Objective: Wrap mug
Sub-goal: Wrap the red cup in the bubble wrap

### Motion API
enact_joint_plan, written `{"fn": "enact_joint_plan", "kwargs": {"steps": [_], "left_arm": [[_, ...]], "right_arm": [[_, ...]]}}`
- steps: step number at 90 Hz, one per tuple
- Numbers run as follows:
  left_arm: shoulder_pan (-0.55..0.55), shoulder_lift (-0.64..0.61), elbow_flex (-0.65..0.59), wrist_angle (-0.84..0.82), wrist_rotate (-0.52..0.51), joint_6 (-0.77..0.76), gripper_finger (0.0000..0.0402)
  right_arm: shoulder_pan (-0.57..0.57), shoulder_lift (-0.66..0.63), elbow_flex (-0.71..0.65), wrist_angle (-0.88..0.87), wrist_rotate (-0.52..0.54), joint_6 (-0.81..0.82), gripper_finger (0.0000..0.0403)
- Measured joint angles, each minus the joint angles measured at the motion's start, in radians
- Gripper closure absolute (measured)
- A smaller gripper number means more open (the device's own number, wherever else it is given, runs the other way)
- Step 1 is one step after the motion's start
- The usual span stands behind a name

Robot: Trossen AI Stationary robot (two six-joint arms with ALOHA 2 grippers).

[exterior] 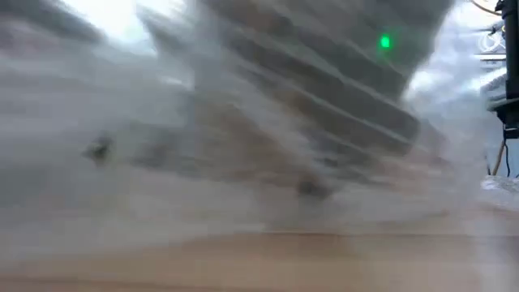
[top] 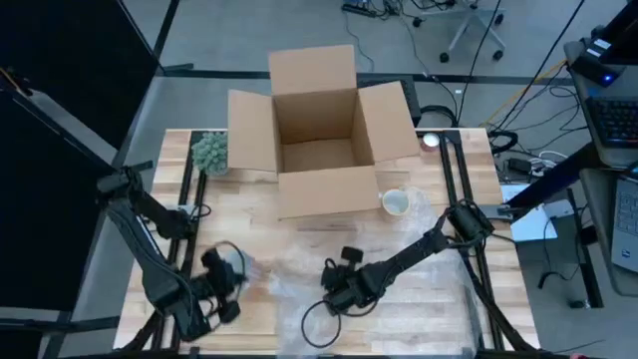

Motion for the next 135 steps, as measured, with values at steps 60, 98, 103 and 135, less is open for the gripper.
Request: {"fn": "enact_joint_plan", "kwargs": {"steps": [60, 98, 103, 135], "left_arm": [[0.232, 0.065, 0.025, 0.554, -0.155, 0.583, 0.0401], [0.406, 0.247, 0.025, 0.806, 0.262, 0.839, 0.0401], [0.415, 0.257, 0.026, 0.814, 0.273, 0.84, 0.0401], [0.444, 0.232, 0.027, 0.827, 0.297, 0.839, 0.0335]], "right_arm": [[-0.083, -0.146, -0.003, -0.23, 0.023, -0.054, 0.0403], [-0.022, -0.265, -0.002, -0.349, 0.116, -0.022, 0.0403], [-0.022, -0.262, -0.002, -0.346, 0.123, -0.024, 0.0403], [-0.024, -0.253, -0.002, -0.262, 0.212, -0.067, 0.0403]]}}
